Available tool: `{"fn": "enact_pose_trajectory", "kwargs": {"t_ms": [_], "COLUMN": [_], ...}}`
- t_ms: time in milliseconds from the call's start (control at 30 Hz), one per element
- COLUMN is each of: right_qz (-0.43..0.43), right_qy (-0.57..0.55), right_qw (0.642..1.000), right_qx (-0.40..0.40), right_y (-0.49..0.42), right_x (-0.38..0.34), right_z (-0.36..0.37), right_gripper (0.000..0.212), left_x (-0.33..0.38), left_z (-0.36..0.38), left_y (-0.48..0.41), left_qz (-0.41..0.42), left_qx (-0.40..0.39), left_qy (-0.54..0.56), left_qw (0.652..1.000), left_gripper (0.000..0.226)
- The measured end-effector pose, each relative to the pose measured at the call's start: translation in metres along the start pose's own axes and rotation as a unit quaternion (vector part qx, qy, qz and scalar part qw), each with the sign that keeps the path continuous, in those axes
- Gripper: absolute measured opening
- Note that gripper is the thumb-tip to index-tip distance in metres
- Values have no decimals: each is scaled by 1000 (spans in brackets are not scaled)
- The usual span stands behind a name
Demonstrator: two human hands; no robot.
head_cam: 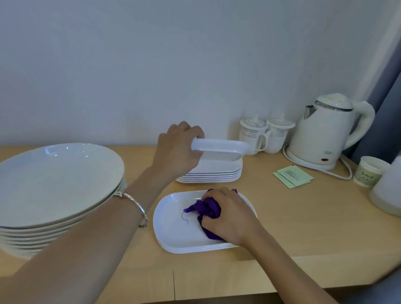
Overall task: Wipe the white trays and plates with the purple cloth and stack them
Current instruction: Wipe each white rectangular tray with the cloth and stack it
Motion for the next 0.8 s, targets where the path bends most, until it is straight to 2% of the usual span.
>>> {"fn": "enact_pose_trajectory", "kwargs": {"t_ms": [200, 367, 500, 667, 800], "right_qz": [-1, -12, -18, -18, -11], "right_qy": [-20, -17, -18, -18, -3], "right_qw": [1000, 1000, 1000, 1000, 1000], "right_qx": [-2, 5, 7, 8, 10], "right_y": [1, 2, 1, 1, 1], "right_x": [3, 4, 3, 4, 4], "right_z": [2, 2, 2, 2, 2], "right_gripper": [42, 42, 40, 41, 43], "left_x": [-16, -27, -33, -34, -28], "left_z": [50, 80, 91, 87, 70], "left_y": [-3, -2, -4, -1, 27], "left_qz": [6, 1, -22, 2, -14], "left_qx": [-25, -173, -223, -277, -193], "left_qy": [-70, -126, -153, -79, 88], "left_qw": [997, 977, 962, 958, 977], "left_gripper": [26, 37, 46, 50, 50]}}
Point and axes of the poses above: each hand's wrist, its own y-axis away from the middle knuckle, its own z-axis out of the palm, x = y × z, the point moved 4 cm from there along -y, towards the middle knuckle, and after that the axes turned 13 degrees about -x, right-handed, at the moved point
